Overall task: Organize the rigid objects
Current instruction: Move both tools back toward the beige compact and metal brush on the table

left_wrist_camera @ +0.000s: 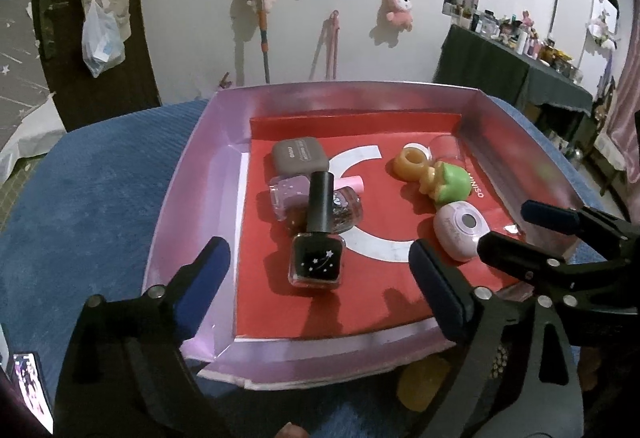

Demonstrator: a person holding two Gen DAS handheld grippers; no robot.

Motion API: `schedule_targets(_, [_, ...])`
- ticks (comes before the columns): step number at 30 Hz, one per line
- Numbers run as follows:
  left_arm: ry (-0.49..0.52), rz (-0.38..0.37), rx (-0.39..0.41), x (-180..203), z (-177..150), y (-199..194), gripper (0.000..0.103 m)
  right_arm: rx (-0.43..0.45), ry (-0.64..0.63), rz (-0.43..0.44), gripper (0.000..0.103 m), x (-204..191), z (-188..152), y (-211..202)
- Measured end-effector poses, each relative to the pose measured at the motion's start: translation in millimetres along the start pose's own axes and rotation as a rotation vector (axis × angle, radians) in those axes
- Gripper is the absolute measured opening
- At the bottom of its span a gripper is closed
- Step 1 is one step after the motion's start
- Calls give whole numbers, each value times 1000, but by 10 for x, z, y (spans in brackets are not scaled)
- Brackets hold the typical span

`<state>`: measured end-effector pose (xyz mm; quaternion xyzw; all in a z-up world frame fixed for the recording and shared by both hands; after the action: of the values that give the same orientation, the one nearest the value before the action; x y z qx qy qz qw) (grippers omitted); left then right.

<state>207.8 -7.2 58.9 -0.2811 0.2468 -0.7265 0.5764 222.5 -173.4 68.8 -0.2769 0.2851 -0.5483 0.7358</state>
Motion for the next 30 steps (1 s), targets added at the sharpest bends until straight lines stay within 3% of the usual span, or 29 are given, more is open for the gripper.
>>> schedule_targets(11, [-13, 13, 36, -29, -67, -183, 101, 67, 1, 35, 103, -52, -58, -277])
schedule_targets(30, [-11, 10, 61, 6, -152, -413, 103, 143, -2, 66, 103, -100, -114, -597])
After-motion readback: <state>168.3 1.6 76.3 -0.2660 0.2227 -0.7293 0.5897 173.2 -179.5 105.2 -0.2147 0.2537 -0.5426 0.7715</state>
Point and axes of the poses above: each gripper's, at about its wrist camera, not at the fingertips, and y roughly the way its jaws point, x to its right, z to its top, the point moved 1 cm from there along y, roughly the way its jaws point, and after that the axes turned 7 degrees about -z, right-handed, at the moved point
